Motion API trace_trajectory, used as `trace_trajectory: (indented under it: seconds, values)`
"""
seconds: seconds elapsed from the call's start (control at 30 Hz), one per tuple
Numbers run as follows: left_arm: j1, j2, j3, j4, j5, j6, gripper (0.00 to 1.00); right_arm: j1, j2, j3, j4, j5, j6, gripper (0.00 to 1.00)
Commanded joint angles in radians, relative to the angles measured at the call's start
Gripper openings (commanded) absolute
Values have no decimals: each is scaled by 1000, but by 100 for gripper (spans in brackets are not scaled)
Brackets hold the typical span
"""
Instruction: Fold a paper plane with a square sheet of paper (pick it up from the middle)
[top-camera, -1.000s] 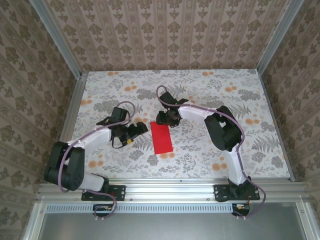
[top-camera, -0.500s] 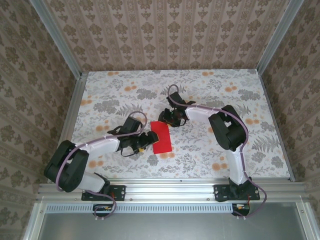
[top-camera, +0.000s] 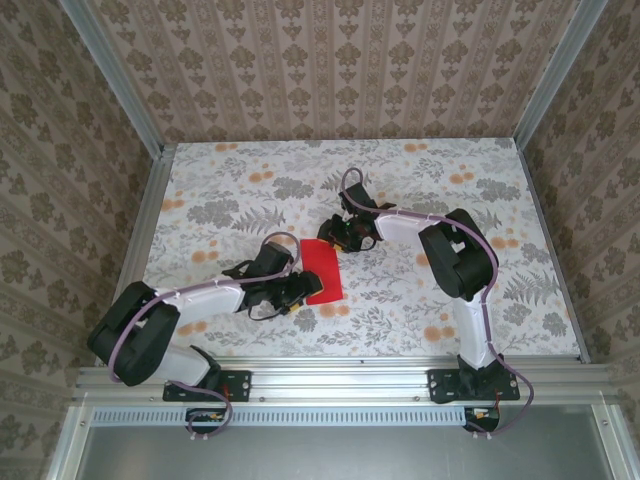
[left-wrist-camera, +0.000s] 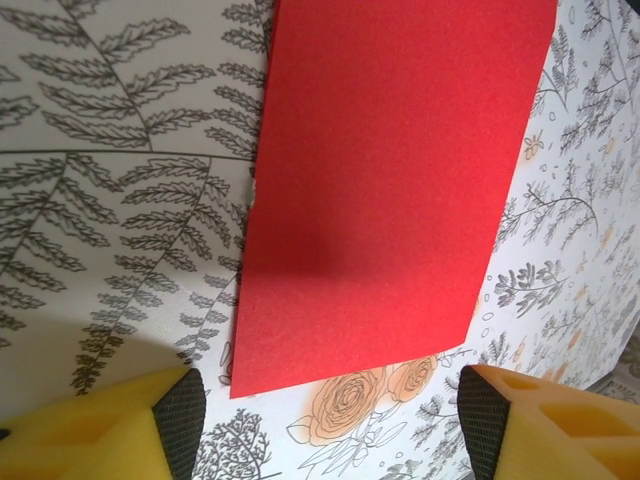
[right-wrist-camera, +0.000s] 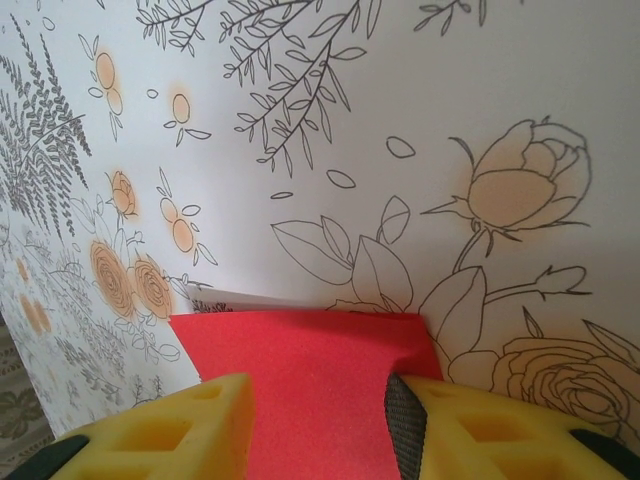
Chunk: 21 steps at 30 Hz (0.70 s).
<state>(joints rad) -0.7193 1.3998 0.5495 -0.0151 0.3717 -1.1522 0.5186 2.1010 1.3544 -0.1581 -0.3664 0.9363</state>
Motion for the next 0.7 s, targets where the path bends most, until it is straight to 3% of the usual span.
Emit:
trace_trajectory:
  seconds: [0.0,0.43,0.67]
  values:
    - [-7,18,1,17,14,-22,70,-13,89,-52,-86,75,8,45]
    - [-5,41,29,-22,-20,6,66,-20,-44,-71,42,-120,-47,43]
    - [-6,52,28,-9,-16,7,64,-20,-75,-59,-16,-108,-121,42]
